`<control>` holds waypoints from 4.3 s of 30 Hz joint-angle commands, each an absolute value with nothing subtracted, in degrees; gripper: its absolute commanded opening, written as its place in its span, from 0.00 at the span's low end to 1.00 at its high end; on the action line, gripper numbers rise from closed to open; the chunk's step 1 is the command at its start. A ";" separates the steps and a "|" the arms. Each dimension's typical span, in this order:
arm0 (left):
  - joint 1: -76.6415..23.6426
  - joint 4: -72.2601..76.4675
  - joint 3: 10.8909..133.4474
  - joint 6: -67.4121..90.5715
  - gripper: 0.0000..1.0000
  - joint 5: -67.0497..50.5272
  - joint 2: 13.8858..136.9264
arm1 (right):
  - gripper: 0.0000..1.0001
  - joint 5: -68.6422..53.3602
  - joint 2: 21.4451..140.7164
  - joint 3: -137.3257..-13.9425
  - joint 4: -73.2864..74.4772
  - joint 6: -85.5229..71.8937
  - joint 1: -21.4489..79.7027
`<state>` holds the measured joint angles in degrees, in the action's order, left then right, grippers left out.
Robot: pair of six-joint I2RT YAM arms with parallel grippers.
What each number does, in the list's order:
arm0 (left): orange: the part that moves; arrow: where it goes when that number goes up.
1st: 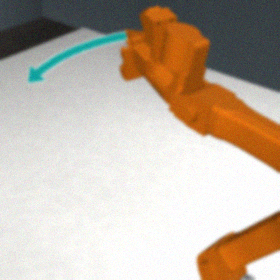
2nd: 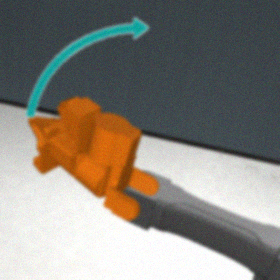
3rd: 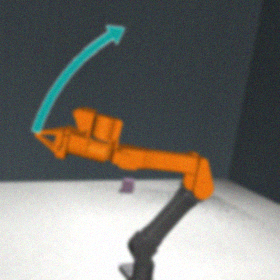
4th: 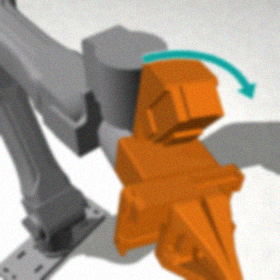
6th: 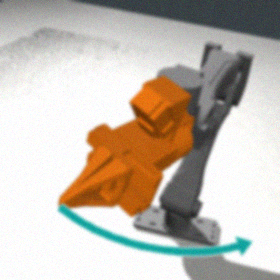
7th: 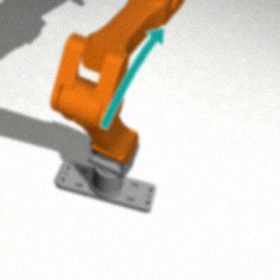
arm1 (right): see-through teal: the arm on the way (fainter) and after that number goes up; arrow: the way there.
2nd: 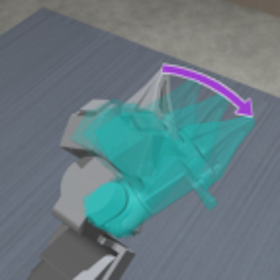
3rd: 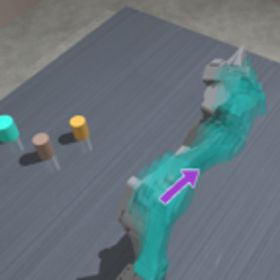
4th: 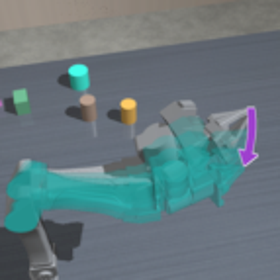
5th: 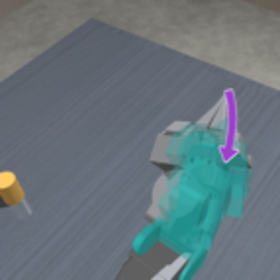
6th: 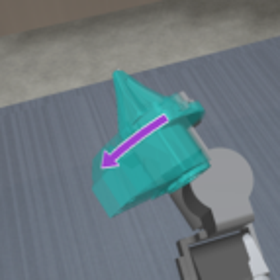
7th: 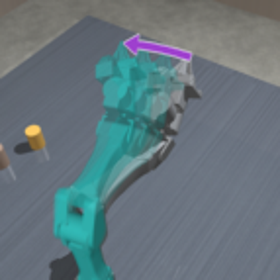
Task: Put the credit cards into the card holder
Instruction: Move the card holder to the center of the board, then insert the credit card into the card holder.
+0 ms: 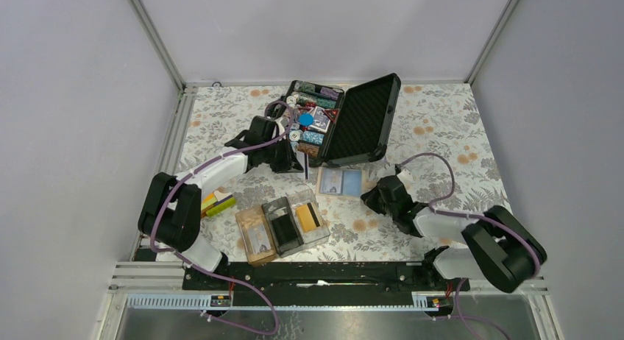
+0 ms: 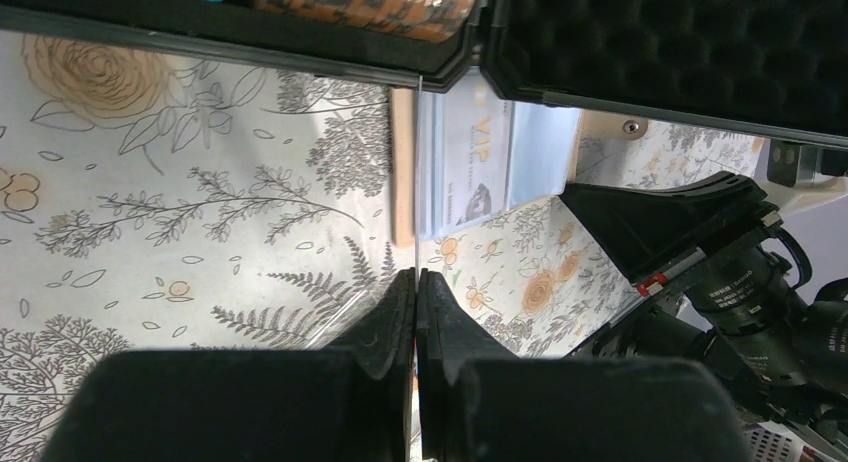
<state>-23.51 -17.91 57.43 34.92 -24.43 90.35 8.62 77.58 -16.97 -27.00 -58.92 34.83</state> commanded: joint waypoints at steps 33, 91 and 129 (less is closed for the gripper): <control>-37.10 -13.44 55.70 43.60 0.00 -17.89 76.97 | 0.59 12.09 63.51 -24.02 -17.04 -38.25 33.91; -43.49 -8.83 51.93 42.60 0.00 -19.26 80.02 | 0.65 15.09 57.58 -25.11 10.45 -45.57 45.82; -44.55 -11.27 58.68 36.19 0.00 -22.19 92.59 | 0.09 10.06 72.74 -24.60 -11.07 -30.47 35.69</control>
<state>-44.25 -12.40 55.53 37.71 -21.43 90.45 10.28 71.85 -23.20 -6.87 -34.89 36.34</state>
